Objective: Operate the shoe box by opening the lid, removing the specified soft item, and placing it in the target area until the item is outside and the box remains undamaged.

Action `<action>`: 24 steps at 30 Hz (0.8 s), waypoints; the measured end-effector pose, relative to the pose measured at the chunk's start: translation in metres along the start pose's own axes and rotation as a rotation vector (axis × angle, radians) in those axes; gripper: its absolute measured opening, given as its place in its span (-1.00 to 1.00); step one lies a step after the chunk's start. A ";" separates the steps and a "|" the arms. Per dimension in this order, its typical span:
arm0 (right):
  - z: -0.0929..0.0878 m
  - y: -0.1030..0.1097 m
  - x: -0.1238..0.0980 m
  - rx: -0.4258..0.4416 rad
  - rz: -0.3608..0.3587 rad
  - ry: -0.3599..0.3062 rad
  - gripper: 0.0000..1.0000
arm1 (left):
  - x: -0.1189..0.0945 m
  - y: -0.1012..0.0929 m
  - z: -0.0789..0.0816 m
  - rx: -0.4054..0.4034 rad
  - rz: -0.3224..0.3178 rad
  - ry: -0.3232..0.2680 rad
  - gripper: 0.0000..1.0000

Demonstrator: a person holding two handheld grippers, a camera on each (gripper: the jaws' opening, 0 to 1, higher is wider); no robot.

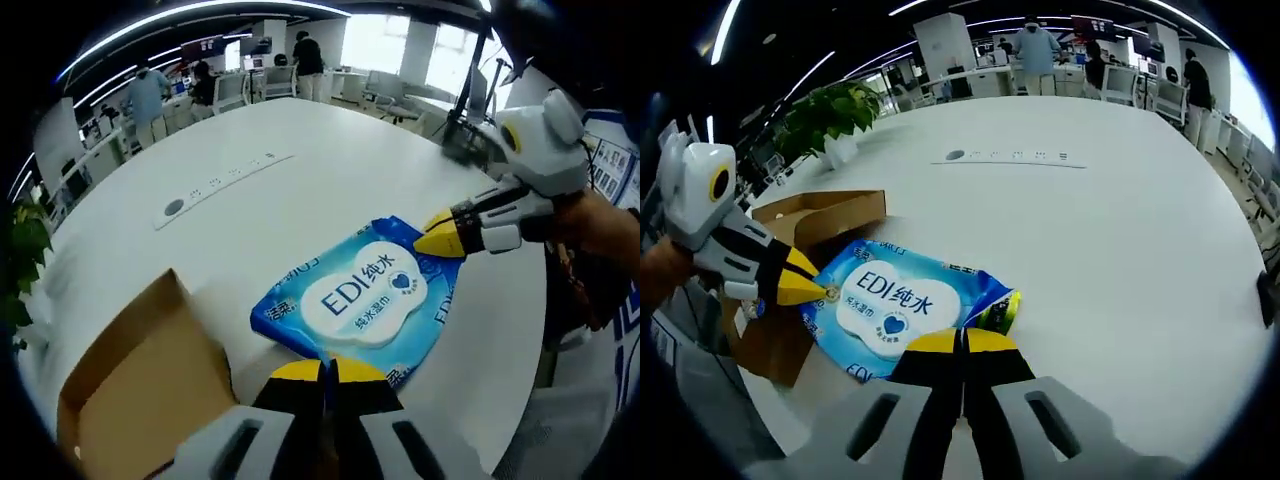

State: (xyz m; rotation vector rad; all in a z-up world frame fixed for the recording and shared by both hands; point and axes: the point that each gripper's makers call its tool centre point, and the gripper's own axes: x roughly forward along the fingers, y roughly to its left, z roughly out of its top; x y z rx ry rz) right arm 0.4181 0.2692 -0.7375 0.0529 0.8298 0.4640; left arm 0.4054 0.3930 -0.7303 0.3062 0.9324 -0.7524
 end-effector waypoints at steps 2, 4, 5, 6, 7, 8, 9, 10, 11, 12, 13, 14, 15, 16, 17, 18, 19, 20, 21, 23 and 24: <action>-0.001 0.000 0.003 -0.003 0.000 -0.001 -1.00 | 0.002 0.000 -0.002 0.019 0.008 0.009 -0.98; -0.002 -0.001 0.004 -0.009 -0.002 -0.003 -1.00 | 0.003 0.001 -0.003 0.032 0.014 0.015 -0.98; -0.002 -0.002 0.005 -0.011 -0.004 -0.007 -1.00 | 0.004 0.001 -0.002 0.037 0.018 0.014 -0.98; -0.002 -0.002 0.005 -0.011 -0.006 -0.008 -1.00 | 0.004 0.001 -0.003 0.040 0.019 0.014 -0.98; -0.002 -0.003 0.005 -0.009 -0.007 -0.012 -1.00 | 0.005 0.001 -0.003 0.040 0.019 0.016 -0.98; -0.002 -0.003 0.006 -0.007 -0.008 -0.013 -1.00 | 0.006 0.001 -0.003 0.045 0.021 0.018 -0.98; -0.003 -0.003 0.007 -0.007 -0.009 -0.013 -1.00 | 0.007 0.001 -0.004 0.048 0.022 0.020 -0.98; -0.005 -0.004 0.008 -0.007 -0.011 -0.011 -1.00 | 0.008 0.000 -0.005 0.054 0.023 0.026 -0.98; -0.006 -0.005 0.010 -0.008 -0.014 -0.009 -1.00 | 0.010 0.000 -0.005 0.064 0.024 0.030 -0.98; -0.007 -0.005 0.010 -0.007 -0.015 -0.009 -1.00 | 0.011 0.000 -0.006 0.067 0.027 0.031 -0.98; -0.008 -0.006 0.010 -0.006 -0.019 -0.014 -1.00 | 0.011 -0.001 -0.006 0.074 0.030 0.032 -0.98; -0.007 -0.006 0.010 -0.003 -0.020 -0.017 -1.00 | 0.011 -0.001 -0.006 0.082 0.034 0.034 -0.98; -0.007 -0.007 0.009 0.001 -0.022 -0.021 -1.00 | 0.011 -0.001 -0.005 0.085 0.035 0.034 -0.98; -0.008 -0.007 0.009 0.002 -0.022 -0.021 -1.00 | 0.011 -0.001 -0.006 0.093 0.034 0.034 -0.98; -0.008 -0.008 0.009 0.008 -0.021 -0.022 -1.00 | 0.012 -0.002 -0.006 0.096 0.033 0.038 -0.98; -0.008 -0.008 0.010 0.017 -0.018 -0.020 -1.00 | 0.012 -0.002 -0.008 0.106 0.034 0.044 -0.98; -0.008 -0.008 0.009 0.016 -0.017 -0.020 -1.00 | 0.013 -0.002 -0.009 0.107 0.035 0.046 -0.97; -0.009 -0.008 0.009 0.015 -0.017 -0.018 -1.00 | 0.012 -0.003 -0.009 0.109 0.034 0.050 -0.97; -0.010 -0.008 0.010 0.011 -0.018 -0.015 -1.00 | 0.012 -0.004 -0.011 0.114 0.032 0.057 -0.96; -0.010 -0.009 0.011 0.015 -0.020 -0.011 -1.00 | 0.012 -0.004 -0.011 0.128 0.036 0.053 -0.95; -0.010 -0.010 0.011 0.018 -0.020 -0.011 -1.00 | 0.011 -0.004 -0.011 0.127 0.038 0.053 -0.95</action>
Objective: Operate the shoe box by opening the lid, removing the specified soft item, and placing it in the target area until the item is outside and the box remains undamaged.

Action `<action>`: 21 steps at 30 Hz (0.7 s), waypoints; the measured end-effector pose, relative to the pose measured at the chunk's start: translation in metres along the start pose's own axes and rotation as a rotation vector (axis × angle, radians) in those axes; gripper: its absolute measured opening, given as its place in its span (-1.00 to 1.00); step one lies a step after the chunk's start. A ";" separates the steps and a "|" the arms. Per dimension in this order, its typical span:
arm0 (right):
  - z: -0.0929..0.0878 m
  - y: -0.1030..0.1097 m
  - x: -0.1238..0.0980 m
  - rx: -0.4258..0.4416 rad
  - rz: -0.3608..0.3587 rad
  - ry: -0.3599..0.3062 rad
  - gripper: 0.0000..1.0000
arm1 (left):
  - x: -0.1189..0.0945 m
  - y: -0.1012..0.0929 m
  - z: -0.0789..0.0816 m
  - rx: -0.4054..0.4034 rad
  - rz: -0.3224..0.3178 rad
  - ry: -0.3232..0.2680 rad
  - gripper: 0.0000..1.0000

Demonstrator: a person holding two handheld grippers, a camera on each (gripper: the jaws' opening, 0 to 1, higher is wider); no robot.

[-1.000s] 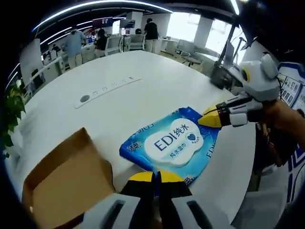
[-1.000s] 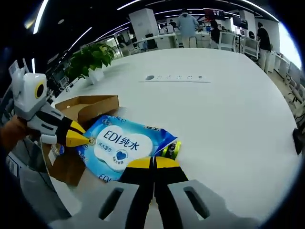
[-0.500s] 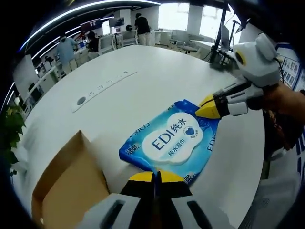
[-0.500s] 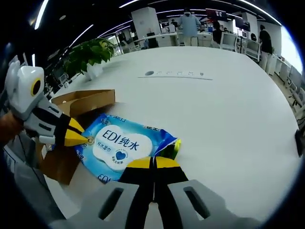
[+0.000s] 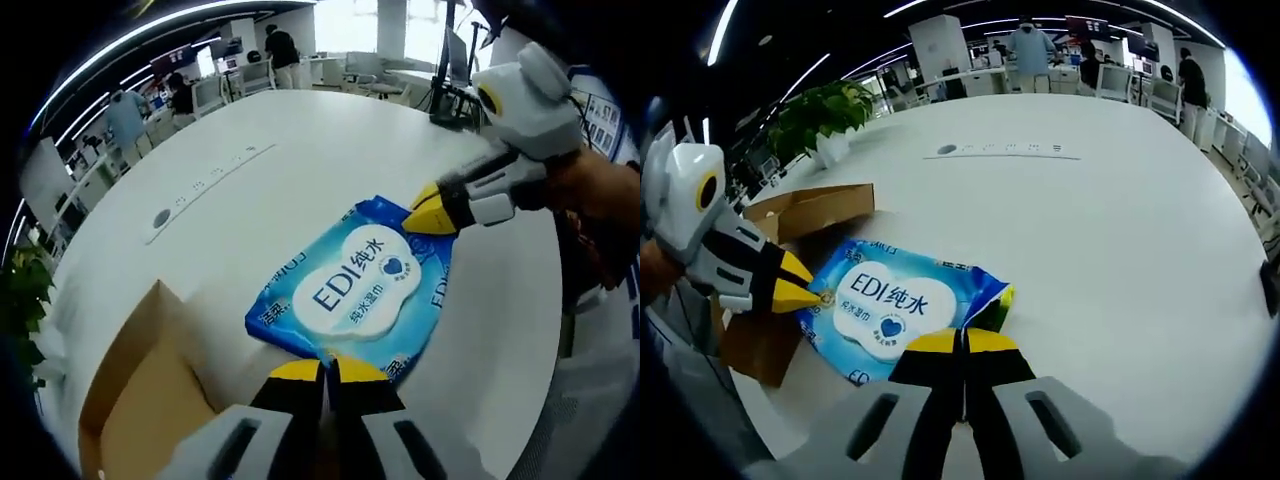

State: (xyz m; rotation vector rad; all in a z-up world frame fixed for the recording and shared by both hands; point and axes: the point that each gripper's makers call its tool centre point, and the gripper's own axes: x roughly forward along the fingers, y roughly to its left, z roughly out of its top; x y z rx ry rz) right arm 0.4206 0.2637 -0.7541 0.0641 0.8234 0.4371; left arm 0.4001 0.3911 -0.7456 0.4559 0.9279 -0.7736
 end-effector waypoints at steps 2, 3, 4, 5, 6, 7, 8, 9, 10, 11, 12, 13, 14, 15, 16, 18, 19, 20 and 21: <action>0.000 0.000 -0.001 0.003 0.000 0.000 -1.00 | 0.000 0.000 -0.001 0.002 0.000 0.002 -0.94; -0.001 0.000 -0.001 -0.004 0.001 0.002 -1.00 | -0.001 0.000 -0.001 0.002 -0.001 0.004 -0.93; -0.002 -0.001 -0.001 -0.010 0.001 0.005 -0.99 | -0.002 -0.001 -0.001 0.006 -0.002 0.007 -0.92; -0.002 -0.001 -0.002 -0.020 -0.001 0.006 -0.98 | -0.002 -0.001 -0.001 0.008 -0.001 0.007 -0.91; -0.002 -0.001 -0.002 -0.031 -0.002 0.006 -0.97 | -0.003 -0.001 -0.002 0.009 0.000 0.006 -0.89; -0.002 -0.002 -0.002 -0.043 -0.006 0.008 -0.95 | -0.003 -0.001 -0.002 0.009 -0.001 0.006 -0.87; -0.002 -0.002 -0.002 -0.046 -0.005 0.008 -0.94 | -0.005 -0.001 -0.003 0.011 0.000 0.007 -0.85; -0.002 -0.003 -0.002 -0.049 -0.005 0.008 -0.94 | -0.006 -0.001 -0.003 0.014 0.002 0.007 -0.84; -0.002 -0.003 -0.002 -0.052 -0.004 0.008 -0.93 | -0.007 -0.001 -0.004 0.016 0.003 0.006 -0.83; -0.002 -0.003 -0.002 -0.057 -0.005 0.008 -0.92 | -0.007 -0.001 -0.004 0.018 0.004 0.007 -0.81; -0.002 -0.003 -0.002 -0.062 -0.006 0.009 -0.91 | -0.009 -0.002 -0.004 0.023 0.002 0.008 -0.80; -0.002 -0.003 -0.003 -0.064 -0.006 0.012 -0.88 | -0.010 -0.002 -0.004 0.023 0.001 0.007 -0.80; -0.003 -0.004 -0.003 -0.069 -0.010 0.015 -0.86 | -0.012 -0.002 -0.004 0.024 -0.002 0.003 -0.78; -0.003 -0.004 -0.003 -0.071 -0.010 0.015 -0.85 | -0.014 -0.002 -0.004 0.024 -0.004 0.000 -0.76; -0.002 -0.002 -0.004 -0.074 -0.004 0.013 -0.83 | -0.016 -0.002 -0.003 0.020 -0.007 -0.005 -0.73; -0.001 -0.001 -0.006 -0.083 0.000 0.013 -0.78 | -0.019 -0.003 -0.001 0.006 -0.017 -0.019 -0.67; -0.001 0.000 -0.006 -0.089 -0.001 0.010 -0.76 | -0.020 -0.004 -0.001 0.000 -0.022 -0.022 -0.66; 0.000 0.000 -0.007 -0.095 -0.002 0.009 -0.75 | -0.022 -0.004 -0.001 -0.003 -0.024 -0.026 -0.64; 0.001 0.001 -0.009 -0.100 -0.002 0.009 -0.74 | -0.024 -0.005 0.002 -0.005 -0.029 -0.040 -0.64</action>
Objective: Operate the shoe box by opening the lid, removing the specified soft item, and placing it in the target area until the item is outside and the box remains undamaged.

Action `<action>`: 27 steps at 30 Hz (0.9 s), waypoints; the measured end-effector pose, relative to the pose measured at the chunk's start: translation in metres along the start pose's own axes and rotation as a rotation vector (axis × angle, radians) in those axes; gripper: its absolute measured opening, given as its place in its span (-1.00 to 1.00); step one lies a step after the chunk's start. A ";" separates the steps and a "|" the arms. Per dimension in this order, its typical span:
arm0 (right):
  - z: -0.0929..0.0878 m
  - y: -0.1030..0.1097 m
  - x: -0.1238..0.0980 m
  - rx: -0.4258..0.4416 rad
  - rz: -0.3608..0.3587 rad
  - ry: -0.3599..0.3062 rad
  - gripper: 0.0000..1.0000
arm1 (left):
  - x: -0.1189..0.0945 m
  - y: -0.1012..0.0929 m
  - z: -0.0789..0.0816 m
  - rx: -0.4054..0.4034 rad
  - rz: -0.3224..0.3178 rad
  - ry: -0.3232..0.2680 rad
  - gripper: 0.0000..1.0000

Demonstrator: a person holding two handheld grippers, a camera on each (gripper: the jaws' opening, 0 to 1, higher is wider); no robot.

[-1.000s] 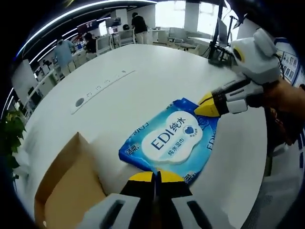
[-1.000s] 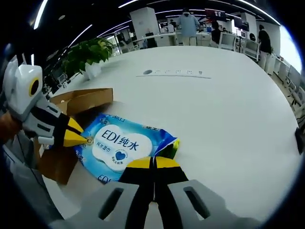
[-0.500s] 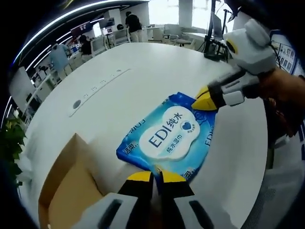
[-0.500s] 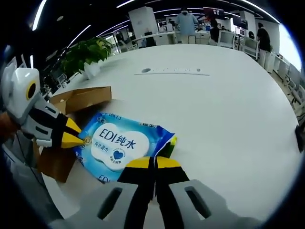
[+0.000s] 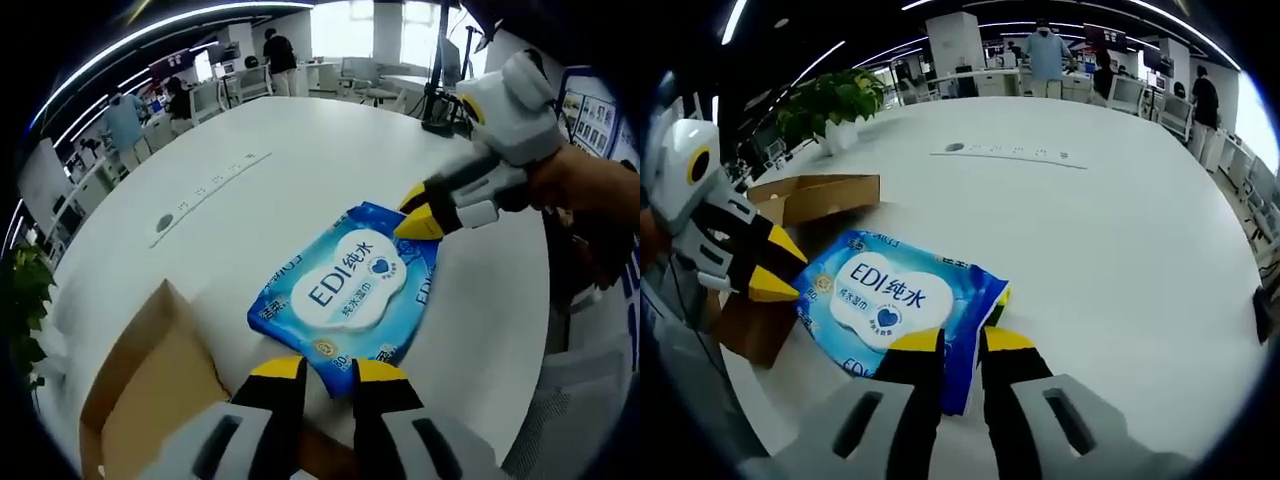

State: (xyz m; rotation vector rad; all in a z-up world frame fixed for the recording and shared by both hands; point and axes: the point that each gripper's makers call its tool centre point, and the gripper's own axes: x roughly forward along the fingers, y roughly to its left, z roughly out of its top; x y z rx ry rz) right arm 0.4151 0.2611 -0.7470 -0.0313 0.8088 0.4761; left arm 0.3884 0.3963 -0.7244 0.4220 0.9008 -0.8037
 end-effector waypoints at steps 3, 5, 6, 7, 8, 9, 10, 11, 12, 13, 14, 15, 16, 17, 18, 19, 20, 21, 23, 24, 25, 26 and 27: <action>0.002 0.001 -0.002 -0.008 0.004 0.000 -0.66 | -0.006 -0.003 0.005 -0.019 -0.015 -0.027 -0.61; 0.004 0.001 -0.005 -0.023 0.003 -0.003 -0.64 | -0.010 -0.004 0.009 -0.029 -0.022 -0.047 -0.58; 0.004 0.001 -0.006 -0.027 0.004 -0.003 -0.63 | -0.012 -0.004 0.010 -0.033 -0.026 -0.052 -0.57; 0.005 0.002 -0.008 -0.032 0.005 -0.002 -0.61 | -0.013 -0.005 0.010 -0.038 -0.032 -0.056 -0.55; 0.006 0.002 -0.009 -0.035 0.006 -0.001 -0.58 | -0.015 -0.006 0.010 -0.046 -0.040 -0.055 -0.54; 0.006 0.003 -0.011 -0.037 0.007 0.000 -0.56 | -0.017 -0.006 0.009 -0.049 -0.042 -0.053 -0.52; 0.007 0.003 -0.011 -0.041 0.009 0.003 -0.54 | -0.019 -0.006 0.008 -0.049 -0.044 -0.055 -0.50; 0.007 0.003 -0.013 -0.045 0.010 0.003 -0.53 | -0.020 -0.006 0.008 -0.052 -0.047 -0.058 -0.49; 0.007 0.003 -0.014 -0.051 0.010 0.003 -0.52 | -0.021 -0.006 0.008 -0.057 -0.050 -0.062 -0.48; 0.008 0.003 -0.016 -0.057 0.010 0.003 -0.51 | -0.024 -0.005 0.008 -0.064 -0.054 -0.070 -0.46; 0.008 0.003 -0.017 -0.057 0.011 0.007 -0.51 | -0.025 -0.005 0.008 -0.069 -0.056 -0.073 -0.45; 0.008 0.004 -0.019 -0.057 0.015 0.015 -0.51 | -0.028 -0.004 0.008 -0.077 -0.058 -0.082 -0.44; 0.008 0.005 -0.020 -0.060 0.019 0.016 -0.50 | -0.029 -0.003 0.008 -0.083 -0.061 -0.087 -0.43; 0.009 0.006 -0.022 -0.065 0.021 0.015 -0.49 | -0.032 -0.004 0.008 -0.089 -0.068 -0.092 -0.43; 0.010 0.007 -0.025 -0.076 0.023 0.012 -0.48 | -0.035 -0.004 0.009 -0.093 -0.075 -0.104 -0.42; 0.012 0.009 -0.026 -0.082 0.026 0.011 -0.46 | -0.037 -0.003 0.008 -0.096 -0.075 -0.111 -0.40; 0.014 0.010 -0.029 -0.088 0.030 0.007 -0.45 | -0.041 -0.001 0.008 -0.096 -0.073 -0.117 -0.39; 0.015 0.011 -0.030 -0.092 0.033 0.006 -0.44 | -0.043 0.000 0.007 -0.095 -0.072 -0.122 -0.38; 0.019 0.015 -0.035 -0.106 0.043 0.002 -0.41 | -0.049 0.003 0.006 -0.098 -0.069 -0.132 -0.36; 0.019 0.017 -0.036 -0.112 0.047 0.002 -0.39 | -0.051 0.004 0.005 -0.098 -0.069 -0.134 -0.36; 0.021 0.019 -0.038 -0.123 0.052 0.002 -0.37 | -0.054 0.006 0.004 -0.099 -0.068 -0.138 -0.35; 0.022 0.020 -0.039 -0.131 0.053 0.002 -0.35 | -0.056 0.008 0.003 -0.100 -0.065 -0.140 -0.35; 0.023 0.022 -0.042 -0.142 0.052 0.004 -0.34 | -0.059 0.010 0.001 -0.101 -0.060 -0.140 -0.35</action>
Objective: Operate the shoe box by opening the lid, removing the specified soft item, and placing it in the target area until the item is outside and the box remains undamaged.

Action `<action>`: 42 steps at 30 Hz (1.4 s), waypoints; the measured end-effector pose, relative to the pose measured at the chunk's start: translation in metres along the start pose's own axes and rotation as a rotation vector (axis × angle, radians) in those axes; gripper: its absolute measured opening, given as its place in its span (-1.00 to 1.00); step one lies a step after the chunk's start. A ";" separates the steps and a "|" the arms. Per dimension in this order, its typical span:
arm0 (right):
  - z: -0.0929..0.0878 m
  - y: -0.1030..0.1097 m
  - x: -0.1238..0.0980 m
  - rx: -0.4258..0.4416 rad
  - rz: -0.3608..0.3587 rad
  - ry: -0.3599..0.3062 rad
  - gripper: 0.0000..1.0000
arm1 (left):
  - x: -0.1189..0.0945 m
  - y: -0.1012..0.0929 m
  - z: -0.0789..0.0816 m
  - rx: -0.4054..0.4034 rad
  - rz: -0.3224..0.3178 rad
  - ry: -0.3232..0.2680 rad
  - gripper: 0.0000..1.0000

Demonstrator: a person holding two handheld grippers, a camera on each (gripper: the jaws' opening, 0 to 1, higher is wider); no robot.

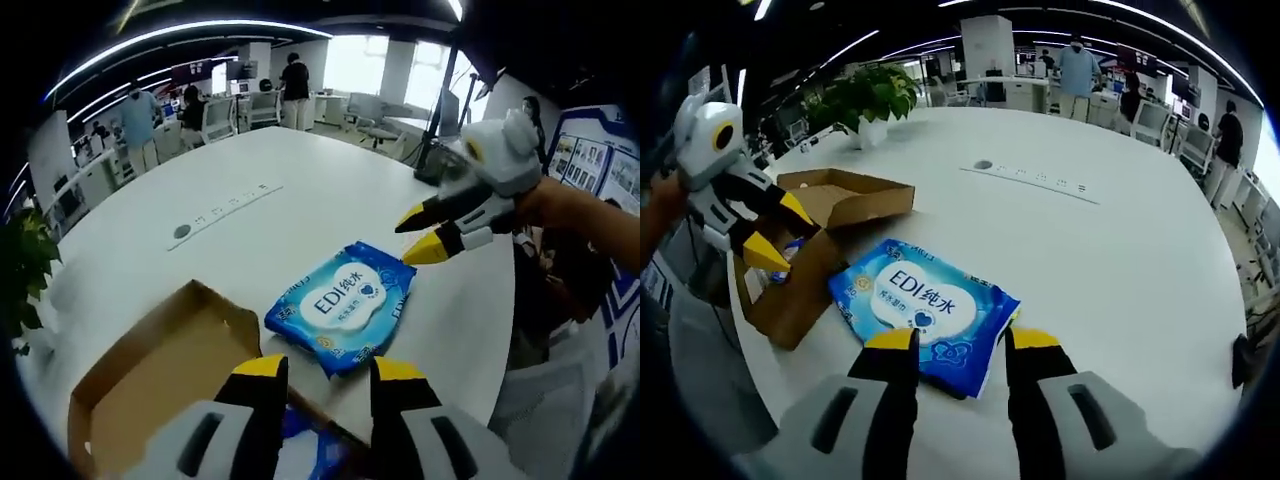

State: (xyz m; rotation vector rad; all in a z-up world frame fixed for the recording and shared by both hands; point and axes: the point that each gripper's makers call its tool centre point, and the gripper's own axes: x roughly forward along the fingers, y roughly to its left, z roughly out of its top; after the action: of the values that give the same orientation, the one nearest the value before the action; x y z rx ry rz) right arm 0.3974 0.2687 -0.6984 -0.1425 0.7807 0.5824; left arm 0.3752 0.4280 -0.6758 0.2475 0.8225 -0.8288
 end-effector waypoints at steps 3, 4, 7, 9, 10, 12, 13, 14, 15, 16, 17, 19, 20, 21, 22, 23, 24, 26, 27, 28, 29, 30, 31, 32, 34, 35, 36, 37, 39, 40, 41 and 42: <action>0.005 0.004 -0.004 -0.022 0.008 -0.004 -0.32 | -0.006 0.003 -0.003 0.001 0.002 -0.003 -0.34; 0.007 0.005 -0.006 -0.031 0.011 -0.007 -0.32 | -0.010 0.005 -0.004 -0.001 0.003 -0.005 -0.33; 0.012 0.009 -0.009 -0.048 0.018 -0.010 -0.30 | -0.017 0.009 -0.007 -0.005 0.003 -0.010 -0.32; 0.015 0.013 -0.012 -0.064 0.025 -0.012 -0.28 | -0.022 0.011 -0.009 -0.006 0.001 -0.013 -0.30; 0.016 0.016 -0.013 -0.072 0.030 -0.012 -0.28 | -0.025 0.013 -0.010 -0.002 0.000 -0.018 -0.29; 0.018 0.020 -0.015 -0.089 0.038 -0.010 -0.28 | -0.029 0.014 -0.012 0.004 -0.002 -0.021 -0.27; 0.020 0.022 -0.016 -0.099 0.044 -0.009 -0.28 | -0.032 0.016 -0.013 0.003 -0.005 -0.021 -0.26; 0.022 0.025 -0.016 -0.108 0.049 -0.010 -0.28 | -0.034 0.016 -0.015 0.003 -0.008 -0.021 -0.26; 0.023 0.029 -0.017 -0.118 0.057 -0.010 -0.28 | -0.036 0.017 -0.017 0.003 -0.016 -0.021 -0.26; 0.026 0.032 -0.018 -0.132 0.061 -0.012 -0.29 | -0.038 0.018 -0.020 0.002 -0.019 -0.018 -0.26; 0.028 0.034 -0.019 -0.147 0.063 -0.015 -0.30 | -0.040 0.019 -0.024 0.004 -0.021 -0.009 -0.27; 0.031 0.040 -0.019 -0.159 0.075 -0.017 -0.30 | -0.044 0.020 -0.031 0.017 -0.029 0.006 -0.30; 0.033 0.043 -0.019 -0.165 0.081 -0.020 -0.30 | -0.044 0.020 -0.032 0.019 -0.029 0.010 -0.31; 0.036 0.047 -0.019 -0.177 0.089 -0.022 -0.30 | -0.046 0.022 -0.037 0.024 -0.031 0.022 -0.32; 0.038 0.050 -0.020 -0.185 0.093 -0.023 -0.31 | -0.048 0.022 -0.040 0.029 -0.033 0.029 -0.32; 0.040 0.052 -0.020 -0.193 0.097 -0.024 -0.31 | -0.050 0.024 -0.043 0.031 -0.034 0.035 -0.32; 0.041 0.055 -0.020 -0.201 0.101 -0.027 -0.32 | -0.051 0.025 -0.046 0.035 -0.034 0.039 -0.32; 0.045 0.063 -0.020 -0.213 0.117 -0.028 -0.32 | -0.052 0.027 -0.052 0.039 -0.037 0.050 -0.33; 0.046 0.065 -0.019 -0.221 0.122 -0.027 -0.32 | -0.053 0.028 -0.054 0.045 -0.038 0.055 -0.33; 0.048 0.069 -0.019 -0.237 0.126 -0.029 -0.33 | -0.054 0.029 -0.058 0.050 -0.039 0.063 -0.34; 0.049 0.071 -0.019 -0.242 0.130 -0.028 -0.33 | -0.054 0.029 -0.060 0.053 -0.040 0.069 -0.34; 0.050 0.075 -0.018 -0.251 0.140 -0.028 -0.34 | -0.055 0.030 -0.064 0.062 -0.044 0.077 -0.35; 0.051 0.078 -0.017 -0.257 0.146 -0.028 -0.34 | -0.056 0.031 -0.067 0.065 -0.047 0.085 -0.35; 0.053 0.082 -0.016 -0.269 0.152 -0.028 -0.34 | -0.056 0.032 -0.071 0.077 -0.053 0.096 -0.35; 0.054 0.088 -0.015 -0.284 0.165 -0.026 -0.34 | -0.058 0.034 -0.076 0.089 -0.055 0.109 -0.36; 0.055 0.090 -0.014 -0.288 0.168 -0.026 -0.35 | -0.058 0.035 -0.079 0.094 -0.060 0.116 -0.36; 0.056 0.094 -0.013 -0.297 0.175 -0.024 -0.35 | -0.059 0.035 -0.082 0.106 -0.069 0.127 -0.36; 0.056 0.095 -0.013 -0.301 0.178 -0.023 -0.36 | -0.059 0.036 -0.083 0.111 -0.072 0.129 -0.37; 0.056 0.102 -0.011 -0.319 0.192 -0.017 -0.36 | -0.060 0.037 -0.088 0.135 -0.087 0.143 -0.38; 0.056 0.106 -0.010 -0.331 0.200 -0.016 -0.36 | -0.060 0.037 -0.091 0.143 -0.094 0.154 -0.38; 0.056 0.110 -0.009 -0.338 0.206 -0.013 -0.37 | -0.061 0.038 -0.094 0.159 -0.103 0.168 -0.39; 0.057 0.112 -0.008 -0.344 0.212 -0.012 -0.37 | -0.061 0.038 -0.096 0.169 -0.108 0.173 -0.40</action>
State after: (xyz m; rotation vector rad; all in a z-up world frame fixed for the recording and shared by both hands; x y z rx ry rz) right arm 0.3671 0.3775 -0.6425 -0.3753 0.6832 0.9164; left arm 0.3266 0.5349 -0.7003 0.4321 0.9347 -0.9896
